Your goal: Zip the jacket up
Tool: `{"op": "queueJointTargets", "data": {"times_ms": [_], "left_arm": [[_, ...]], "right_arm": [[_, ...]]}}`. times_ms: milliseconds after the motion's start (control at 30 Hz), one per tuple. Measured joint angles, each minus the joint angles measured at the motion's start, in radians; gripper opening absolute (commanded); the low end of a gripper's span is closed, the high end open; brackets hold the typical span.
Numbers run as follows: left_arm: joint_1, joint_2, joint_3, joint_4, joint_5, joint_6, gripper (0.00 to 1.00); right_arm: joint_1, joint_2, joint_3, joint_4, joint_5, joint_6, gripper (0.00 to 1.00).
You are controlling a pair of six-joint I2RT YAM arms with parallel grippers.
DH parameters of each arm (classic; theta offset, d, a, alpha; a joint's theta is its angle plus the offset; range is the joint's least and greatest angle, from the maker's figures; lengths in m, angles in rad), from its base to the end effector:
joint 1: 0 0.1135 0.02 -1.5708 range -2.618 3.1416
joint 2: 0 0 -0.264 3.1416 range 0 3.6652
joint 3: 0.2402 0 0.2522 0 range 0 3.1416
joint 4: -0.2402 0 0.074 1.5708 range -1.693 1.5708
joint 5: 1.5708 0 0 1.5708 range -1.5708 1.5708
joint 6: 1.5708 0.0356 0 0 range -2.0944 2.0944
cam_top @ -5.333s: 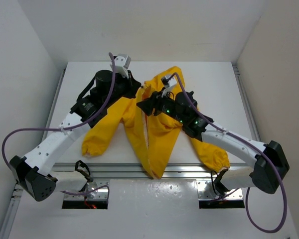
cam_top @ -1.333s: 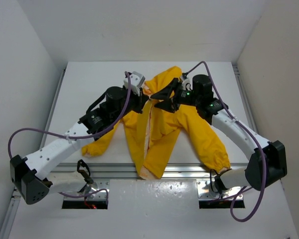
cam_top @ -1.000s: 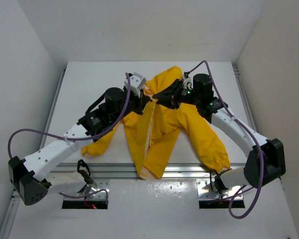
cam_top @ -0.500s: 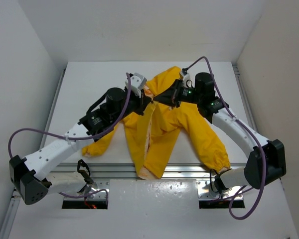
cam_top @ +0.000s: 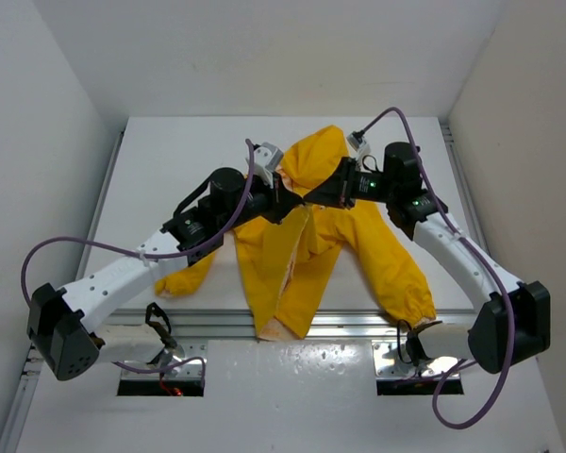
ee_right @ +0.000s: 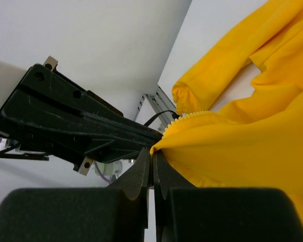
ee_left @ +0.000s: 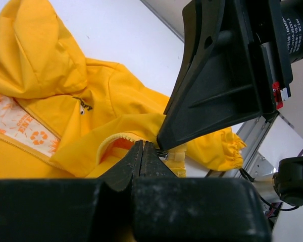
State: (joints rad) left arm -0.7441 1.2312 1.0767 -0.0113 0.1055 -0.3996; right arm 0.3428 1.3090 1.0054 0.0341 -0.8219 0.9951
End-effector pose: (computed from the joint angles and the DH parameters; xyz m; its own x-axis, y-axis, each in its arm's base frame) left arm 0.2117 -0.2000 0.3660 -0.4036 -0.1543 -0.9018 0.6436 0.6526 -0.3997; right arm 0.2720 0.1247 0.3264 -0.8862 0.2901 -0.3612 -0.2762 0.2950 0.9147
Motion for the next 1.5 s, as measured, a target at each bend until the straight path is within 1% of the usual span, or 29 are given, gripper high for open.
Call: {"op": "queueJointTargets", "data": {"times_ms": [200,400,667,833,1067,1233,1400,1500], "left_arm": [[0.039,0.000,-0.029,0.034,0.049,-0.048,0.00],[0.098,0.000,-0.058,0.063,0.060,-0.070,0.00],[0.105,0.000,-0.077,0.099,0.088,-0.079,0.00],[0.126,0.000,-0.094,0.132,0.077,-0.050,0.00],[0.240,0.000,-0.101,0.133,-0.024,0.061,0.00],[0.330,0.019,-0.098,0.140,-0.057,0.134,0.00],[0.434,0.071,-0.072,0.152,-0.092,0.203,0.00],[0.471,0.092,-0.032,0.161,-0.060,0.215,0.00]], "right_arm": [[-0.008,0.000,-0.018,-0.001,-0.021,-0.016,0.00],[-0.030,-0.014,-0.049,0.023,-0.071,0.010,0.00],[-0.051,-0.014,-0.078,0.088,-0.118,0.071,0.00],[-0.073,-0.022,-0.088,0.147,-0.172,0.113,0.00],[-0.144,-0.076,-0.079,0.152,-0.269,0.127,0.00],[-0.191,-0.096,-0.034,0.143,-0.307,0.126,0.00],[-0.317,-0.138,-0.023,0.123,-0.355,0.131,0.00],[-0.411,-0.155,-0.023,0.137,-0.365,0.155,0.00]]}}
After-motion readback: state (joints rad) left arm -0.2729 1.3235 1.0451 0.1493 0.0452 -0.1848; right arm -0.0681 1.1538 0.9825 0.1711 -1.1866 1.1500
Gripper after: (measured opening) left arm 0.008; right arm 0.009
